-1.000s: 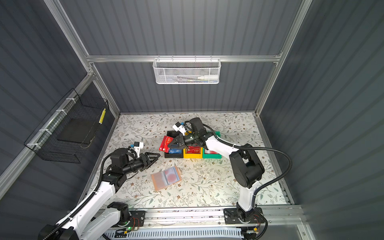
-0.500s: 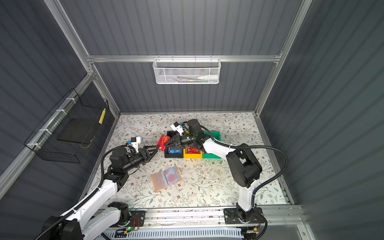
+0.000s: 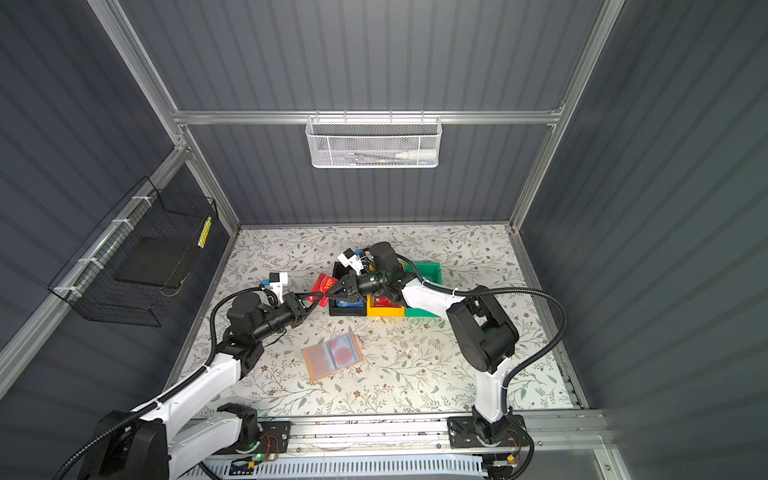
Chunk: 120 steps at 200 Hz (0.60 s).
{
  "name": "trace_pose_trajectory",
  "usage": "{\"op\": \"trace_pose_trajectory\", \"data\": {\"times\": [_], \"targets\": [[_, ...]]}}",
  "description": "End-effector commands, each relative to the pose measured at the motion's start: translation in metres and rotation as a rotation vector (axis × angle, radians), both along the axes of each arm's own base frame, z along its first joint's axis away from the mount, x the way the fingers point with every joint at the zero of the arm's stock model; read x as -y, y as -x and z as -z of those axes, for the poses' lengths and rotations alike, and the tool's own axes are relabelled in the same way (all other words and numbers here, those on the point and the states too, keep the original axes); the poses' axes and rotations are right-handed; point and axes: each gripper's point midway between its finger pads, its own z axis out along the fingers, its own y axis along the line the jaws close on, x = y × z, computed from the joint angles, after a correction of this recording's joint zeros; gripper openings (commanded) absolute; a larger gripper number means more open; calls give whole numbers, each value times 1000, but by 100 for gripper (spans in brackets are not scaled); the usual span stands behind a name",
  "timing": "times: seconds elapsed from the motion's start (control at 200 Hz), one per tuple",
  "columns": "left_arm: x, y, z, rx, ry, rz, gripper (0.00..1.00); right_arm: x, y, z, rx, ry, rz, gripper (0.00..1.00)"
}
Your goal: Take the credit cards out of the card holder
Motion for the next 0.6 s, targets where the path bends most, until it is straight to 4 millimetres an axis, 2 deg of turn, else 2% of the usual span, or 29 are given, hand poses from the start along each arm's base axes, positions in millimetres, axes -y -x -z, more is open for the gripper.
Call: {"op": "trace_pose_trajectory", "data": {"times": [0.0,0.1,0.215,0.375,0.47,0.595], "targets": [[4,5,1,-1,-51,43,0,10,0,-5,35,8,-29,26],[5,10,3,-5,-108,74,0,29,-3,-2,54,79,-30,32],[10,16,0,-1,-162,161,0,65,-5,0,119,242,-44,37],[31,28,-11,27,-175,390,0,113,-15,-26,136,287,-60,40],[42,32,-18,49,-143,522,0,123,-12,-47,141,226,-99,41],[49,27,-24,68,-148,600,0,120,-8,-61,151,177,-151,42]]}}
